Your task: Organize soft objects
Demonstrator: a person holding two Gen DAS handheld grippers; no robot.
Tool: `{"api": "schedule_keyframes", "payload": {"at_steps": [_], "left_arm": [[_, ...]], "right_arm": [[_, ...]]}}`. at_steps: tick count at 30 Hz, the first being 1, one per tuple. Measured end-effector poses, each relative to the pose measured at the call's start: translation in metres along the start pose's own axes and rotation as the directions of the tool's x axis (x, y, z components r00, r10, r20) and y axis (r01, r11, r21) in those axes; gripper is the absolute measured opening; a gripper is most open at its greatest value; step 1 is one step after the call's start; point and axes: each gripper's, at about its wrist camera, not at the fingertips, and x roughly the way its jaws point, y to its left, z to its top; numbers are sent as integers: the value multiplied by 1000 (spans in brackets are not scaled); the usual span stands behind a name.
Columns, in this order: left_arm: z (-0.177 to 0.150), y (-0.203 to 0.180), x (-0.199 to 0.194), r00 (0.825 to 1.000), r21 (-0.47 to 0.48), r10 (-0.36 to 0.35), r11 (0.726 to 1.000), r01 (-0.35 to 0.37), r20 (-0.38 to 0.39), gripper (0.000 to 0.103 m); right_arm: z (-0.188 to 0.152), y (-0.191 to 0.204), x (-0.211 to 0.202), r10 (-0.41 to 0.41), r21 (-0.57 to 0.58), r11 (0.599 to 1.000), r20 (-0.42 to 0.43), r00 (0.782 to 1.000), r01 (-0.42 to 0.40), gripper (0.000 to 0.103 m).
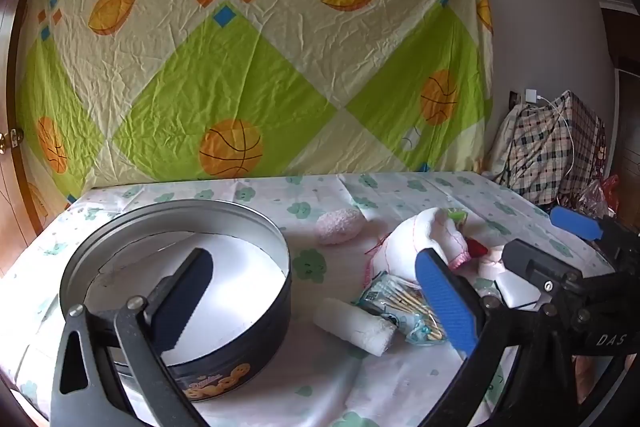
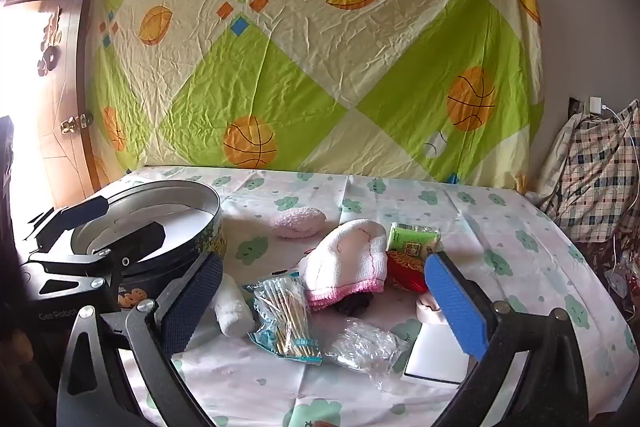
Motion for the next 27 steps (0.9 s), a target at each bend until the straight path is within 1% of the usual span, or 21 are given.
{"api": "schedule_keyframes", "payload": {"at_steps": [1, 6, 7, 11, 13, 15, 16, 21, 22, 23, 27], "left_arm": [[0, -1, 0, 1000, 21, 14, 1000, -14, -4, 103], [1, -2, 2, 999, 35, 36, 999, -36, 0, 103], [-1, -15, 0, 999, 44, 35, 998, -34, 1, 102], [-4, -23, 1, 999, 48, 42, 998, -42, -2, 103], [-4, -15, 1, 999, 49, 36, 998, -36, 1, 103], [-5, -16, 2, 999, 47, 38, 998, -38, 2, 103], [-6, -9, 2, 999, 48, 32, 998, -32, 3, 103], [-7, -7, 3, 999, 48, 40, 998, -40, 2, 103], [-7, -7, 3, 999, 48, 40, 998, -40, 3, 103], [-8, -6, 3, 999, 47, 42, 998, -42, 3, 103], [-9, -6, 4, 999, 46, 44, 998, -44, 0, 103]], "right_arm": [[0, 0, 0, -1, -4, 1000, 1, 1000, 1, 102], [-1, -1, 0, 3, 3, 1000, 8, 1000, -3, 102], [-1, -1, 0, 3, 2, 1000, 7, 1000, -3, 102], [-1, -1, 1, 2, 6, 1000, 2, 1000, -2, 102], [-2, 0, 3, 1, 3, 1000, 0, 1000, -1, 102], [-3, -1, 3, 1, 4, 1000, 0, 1000, -1, 102], [-4, -1, 2, 1, 4, 1000, 0, 1000, -1, 102], [-7, -1, 1, 3, 4, 1000, -3, 1000, -3, 102], [-1, -2, -2, 4, 4, 1000, -3, 1000, -4, 102], [-7, -2, 2, 4, 5, 1000, -7, 1000, -4, 102], [-11, 2, 2, 5, 5, 1000, -13, 1000, -5, 102]]}}
